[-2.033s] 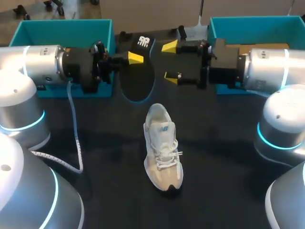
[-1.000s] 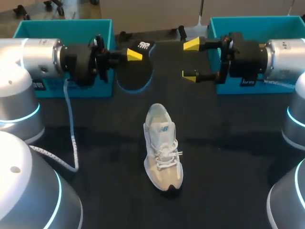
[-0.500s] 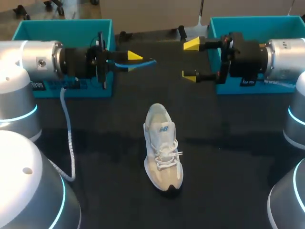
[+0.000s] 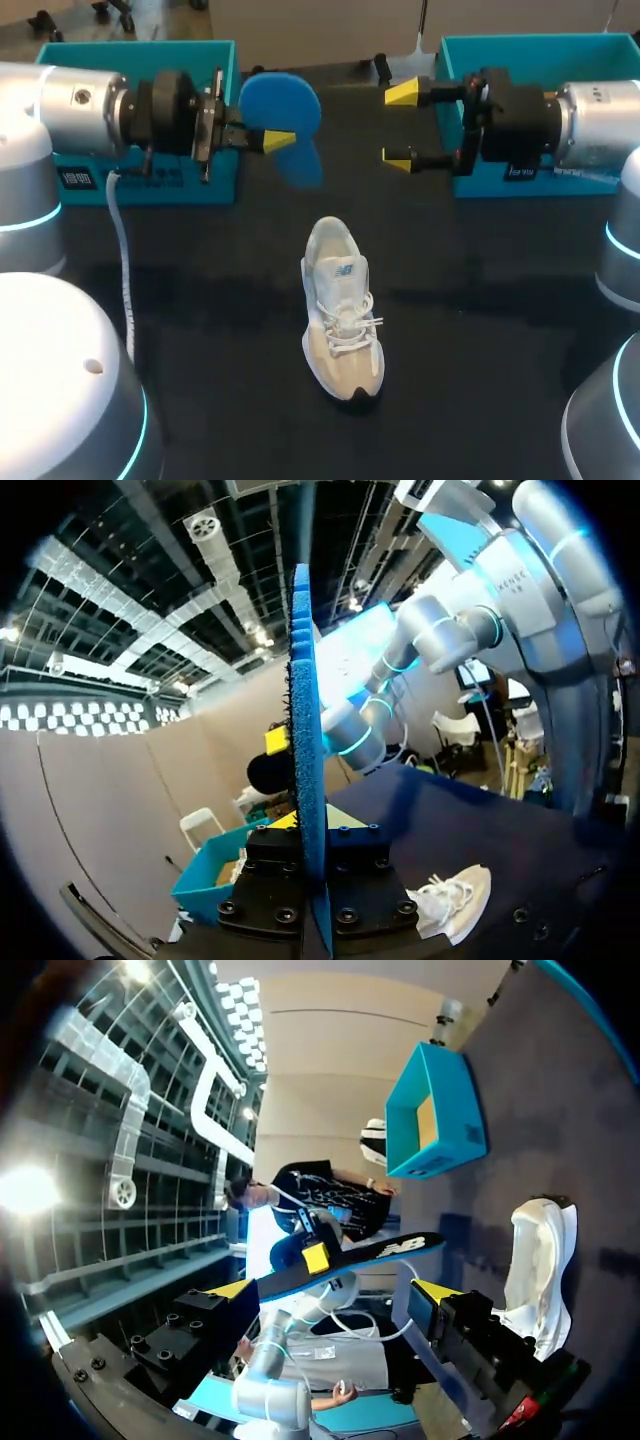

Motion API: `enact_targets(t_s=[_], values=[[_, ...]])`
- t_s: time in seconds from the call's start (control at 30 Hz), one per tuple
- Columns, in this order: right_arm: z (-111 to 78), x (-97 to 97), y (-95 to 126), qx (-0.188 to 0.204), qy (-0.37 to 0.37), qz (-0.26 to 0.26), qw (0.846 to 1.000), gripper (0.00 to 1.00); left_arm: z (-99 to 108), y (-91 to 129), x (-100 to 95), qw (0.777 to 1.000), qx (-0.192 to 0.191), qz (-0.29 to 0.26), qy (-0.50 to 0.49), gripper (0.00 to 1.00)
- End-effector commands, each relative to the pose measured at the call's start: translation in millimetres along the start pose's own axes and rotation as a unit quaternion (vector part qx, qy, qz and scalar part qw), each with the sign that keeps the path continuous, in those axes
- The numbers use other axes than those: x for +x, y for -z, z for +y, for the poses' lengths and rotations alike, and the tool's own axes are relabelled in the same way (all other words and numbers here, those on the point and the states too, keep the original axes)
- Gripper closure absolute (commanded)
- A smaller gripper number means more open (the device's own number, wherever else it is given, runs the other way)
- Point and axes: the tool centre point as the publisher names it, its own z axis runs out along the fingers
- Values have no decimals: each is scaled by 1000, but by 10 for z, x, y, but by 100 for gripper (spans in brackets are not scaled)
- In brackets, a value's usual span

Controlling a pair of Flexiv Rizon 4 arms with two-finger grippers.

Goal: Take the shoe out of the shoebox, open the shoe tongue, remove and reinsert the insole, then place the shoe into the shoebox

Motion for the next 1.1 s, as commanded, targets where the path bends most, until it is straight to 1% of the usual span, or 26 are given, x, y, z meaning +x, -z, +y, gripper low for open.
enact_targets(t_s=[0.03,0.47,0.5,0.53,0.57,0.6,0.67,0.7,0.73,0.77,0.8,0.87,0.9,0.93,0.97,1.0,1.03,1.07,1.1], values=[[-1,-4,-22,-1,0,-1,1000,0,16,11,-57,995,6,34,96,100],[-1,-4,-22,-1,0,-1,1000,0,16,11,-57,995,6,34,96,100],[-1,-4,-22,-1,0,-1,1000,0,21,-2,-47,990,6,29,138,100],[-1,-4,-22,-1,0,-1,1000,0,41,-15,-50,984,-2,28,174,100],[-1,-4,-22,-1,0,-1,1000,0,44,-19,-49,980,22,23,199,100],[-1,-4,-22,-1,0,-1,1000,0,43,-19,-56,971,15,18,238,100],[-1,-4,-22,-1,0,-1,1000,0,33,-10,-63,964,23,12,265,100],[-1,-4,-22,-1,0,-1,1000,0,34,-5,-69,952,11,20,304,100],[-1,-4,-22,-1,0,-1,1000,0,10,4,-71,950,16,14,311,100],[-1,-4,-22,-1,0,-1,1000,0,14,10,-75,943,-11,24,330,100],[-1,-4,-22,-1,0,-1,1000,0,7,11,-64,942,-7,25,335,100],[-1,-4,-22,-1,0,-1,1000,0,-9,17,-65,925,-30,41,378,100],[-1,-4,-22,-1,0,-1,1000,0,-9,18,-65,922,-32,42,383,100],[-1,-4,-22,-1,0,-1,1000,0,-16,15,-49,899,-43,62,432,100],[-1,-4,-22,-1,0,-1,1000,0,-22,15,-47,888,-42,65,453,100],[-1,-4,-22,-1,0,-1,1000,0,-18,8,-53,878,-53,77,470,100],[-1,-4,-22,-1,0,-1,1000,0,-9,2,-57,874,-49,76,477,100],[-1,-4,-22,-1,0,-1,1000,0,-5,-12,-74,857,-38,73,509,100],[-1,-4,-22,-1,0,-1,1000,0,-1,-15,-75,845,-36,86,526,100]])
